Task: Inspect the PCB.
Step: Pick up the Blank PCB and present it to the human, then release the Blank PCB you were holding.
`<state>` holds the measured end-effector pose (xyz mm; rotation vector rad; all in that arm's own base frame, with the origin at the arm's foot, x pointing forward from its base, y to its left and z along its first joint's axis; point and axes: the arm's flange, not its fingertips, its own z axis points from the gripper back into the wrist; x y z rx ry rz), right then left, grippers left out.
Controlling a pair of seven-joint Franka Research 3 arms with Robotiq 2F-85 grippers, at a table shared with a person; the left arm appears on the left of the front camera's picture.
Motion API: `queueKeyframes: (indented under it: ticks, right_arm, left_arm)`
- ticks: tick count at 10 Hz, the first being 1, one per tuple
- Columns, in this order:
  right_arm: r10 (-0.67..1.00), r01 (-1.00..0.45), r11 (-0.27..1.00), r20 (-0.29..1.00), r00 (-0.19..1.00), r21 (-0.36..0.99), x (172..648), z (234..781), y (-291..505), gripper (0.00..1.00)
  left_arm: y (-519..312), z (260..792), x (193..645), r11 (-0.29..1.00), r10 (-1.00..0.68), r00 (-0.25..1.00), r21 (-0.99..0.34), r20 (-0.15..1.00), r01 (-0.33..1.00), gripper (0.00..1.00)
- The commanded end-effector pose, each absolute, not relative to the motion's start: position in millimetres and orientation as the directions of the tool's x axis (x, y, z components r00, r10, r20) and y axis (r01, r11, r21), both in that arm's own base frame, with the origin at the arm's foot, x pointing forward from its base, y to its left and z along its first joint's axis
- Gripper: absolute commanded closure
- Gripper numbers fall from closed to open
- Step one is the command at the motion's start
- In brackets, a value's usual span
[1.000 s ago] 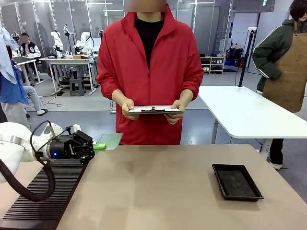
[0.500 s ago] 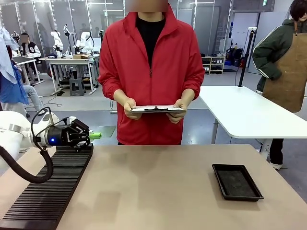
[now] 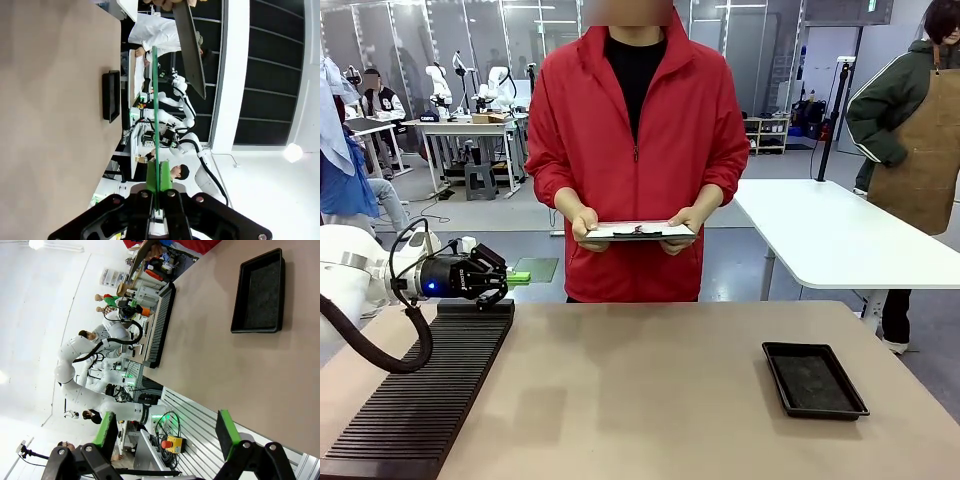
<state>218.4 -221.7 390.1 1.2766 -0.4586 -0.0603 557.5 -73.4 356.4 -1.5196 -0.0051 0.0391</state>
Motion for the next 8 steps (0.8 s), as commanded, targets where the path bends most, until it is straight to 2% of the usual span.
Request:
queueKeyframes:
  ticks: [1, 8]
  right_arm:
    - [-0.299, -0.225, 0.297, 0.314, 0.901, 0.928, 218.5, 390.7, -222.5, 0.0]
    - [-0.299, -0.225, 0.297, 0.314, 0.901, 0.928, 218.5, 390.7, -222.5, 0.0]
  left_arm:
    - [-74.2, 357.0, 555.2, 0.047, 0.021, 0.999, -0.999, -0.025, -0.025, 0.97]
    - [-74.2, 357.0, 555.2, 0.047, 0.021, 0.999, -0.999, -0.025, -0.025, 0.97]
